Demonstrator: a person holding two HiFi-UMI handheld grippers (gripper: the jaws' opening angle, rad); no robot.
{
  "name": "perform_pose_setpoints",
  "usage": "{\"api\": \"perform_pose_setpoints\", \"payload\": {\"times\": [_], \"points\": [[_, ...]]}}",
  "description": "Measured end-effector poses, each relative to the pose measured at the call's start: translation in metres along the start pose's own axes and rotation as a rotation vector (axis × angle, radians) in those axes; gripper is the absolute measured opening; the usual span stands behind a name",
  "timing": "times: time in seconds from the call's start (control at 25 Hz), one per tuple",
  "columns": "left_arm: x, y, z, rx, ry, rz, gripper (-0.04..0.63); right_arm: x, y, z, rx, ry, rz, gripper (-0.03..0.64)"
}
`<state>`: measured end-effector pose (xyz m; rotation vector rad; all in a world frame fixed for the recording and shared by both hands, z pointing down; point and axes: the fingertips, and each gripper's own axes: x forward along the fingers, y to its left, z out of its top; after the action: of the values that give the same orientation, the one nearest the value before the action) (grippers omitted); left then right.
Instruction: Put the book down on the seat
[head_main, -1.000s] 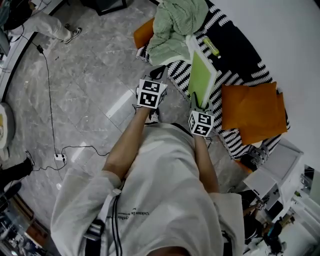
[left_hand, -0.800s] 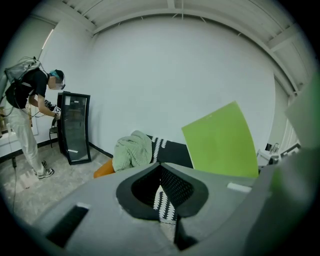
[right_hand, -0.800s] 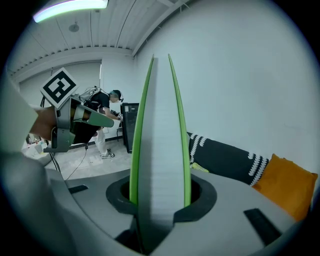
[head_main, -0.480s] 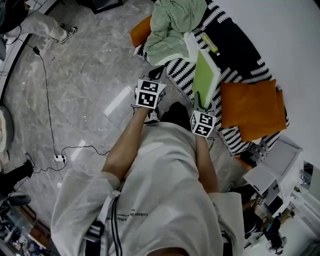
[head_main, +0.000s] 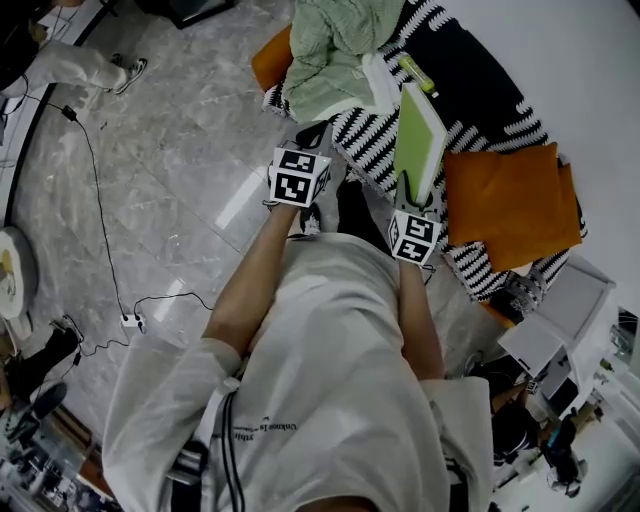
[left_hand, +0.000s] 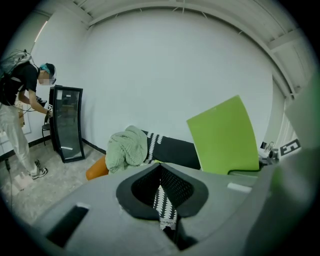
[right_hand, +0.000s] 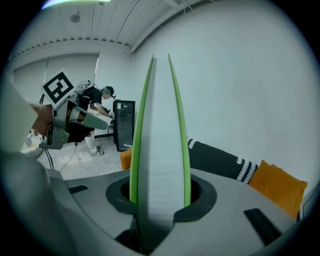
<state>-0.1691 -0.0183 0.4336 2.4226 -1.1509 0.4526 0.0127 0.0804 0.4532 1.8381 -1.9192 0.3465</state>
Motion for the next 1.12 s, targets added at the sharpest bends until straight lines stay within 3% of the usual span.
{"api": "perform_pose_setpoints", "payload": {"times": [0.16,0.48,0.84,1.12], "points": [[0.014,0.001,0.013,0.012,-0.001,0.004,0.003,0.016,-0.011,0.009,0.037,-0.008,-0.003,0.126],[0.051,-0.004,0.015,0.046,0.056,-0.031,0.002,0.047,-0.026,0.032,-0.003,-0.012,0.001,0.127],[0.095,-0.002,0.019,-0.012,0.085,-0.050,0.002,0.072,-0.037,0.041,-0.042,0.022,0.011,0.127],[0.140,-0.017,0.006,-0.028,0.159,-0.093,0.002,0.091,-0.059,0.019,-0.026,0.103,0.020,0.127]]}}
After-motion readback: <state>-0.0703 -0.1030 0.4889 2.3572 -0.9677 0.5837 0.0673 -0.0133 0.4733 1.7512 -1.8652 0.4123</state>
